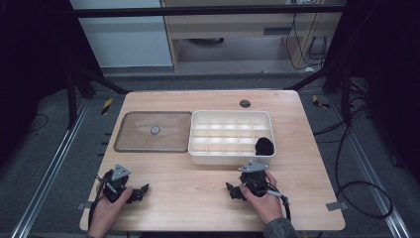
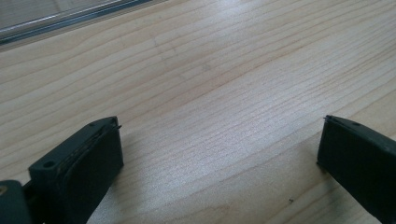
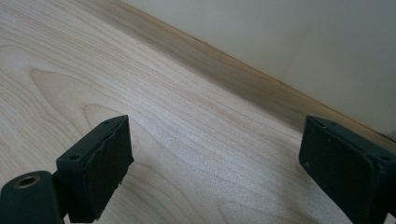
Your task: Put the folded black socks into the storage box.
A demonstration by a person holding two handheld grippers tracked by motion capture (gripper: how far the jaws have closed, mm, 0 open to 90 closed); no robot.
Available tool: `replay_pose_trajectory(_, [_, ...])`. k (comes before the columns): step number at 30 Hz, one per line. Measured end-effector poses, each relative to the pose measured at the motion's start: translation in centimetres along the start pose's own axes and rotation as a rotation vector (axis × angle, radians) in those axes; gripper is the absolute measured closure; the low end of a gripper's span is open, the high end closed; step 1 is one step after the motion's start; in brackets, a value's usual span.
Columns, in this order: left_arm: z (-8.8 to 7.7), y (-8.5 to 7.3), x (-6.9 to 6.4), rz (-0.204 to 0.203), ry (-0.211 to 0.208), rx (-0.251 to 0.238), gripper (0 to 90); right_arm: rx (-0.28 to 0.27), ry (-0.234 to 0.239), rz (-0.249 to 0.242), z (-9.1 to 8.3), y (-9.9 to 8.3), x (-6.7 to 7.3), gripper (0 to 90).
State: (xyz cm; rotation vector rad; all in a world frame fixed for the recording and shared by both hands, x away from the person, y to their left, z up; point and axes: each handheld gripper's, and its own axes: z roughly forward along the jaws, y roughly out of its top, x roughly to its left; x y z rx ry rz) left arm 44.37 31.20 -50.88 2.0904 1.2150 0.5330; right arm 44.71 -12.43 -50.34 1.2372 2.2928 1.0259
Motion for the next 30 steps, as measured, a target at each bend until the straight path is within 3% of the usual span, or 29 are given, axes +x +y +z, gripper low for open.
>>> replay_pose_trajectory(16, [0.0, 0.0, 0.0, 0.001, -0.002, 0.0, 0.0, -0.009, -0.051, -0.011, 0.9, -0.4, 0.6, 8.2])
replay_pose_trajectory(30, [0.1, 0.1, 0.0, 0.006, -0.008, -0.001, 0.0, 0.001, -0.062, -0.006, 1.1, -0.2, 0.9, 4.1])
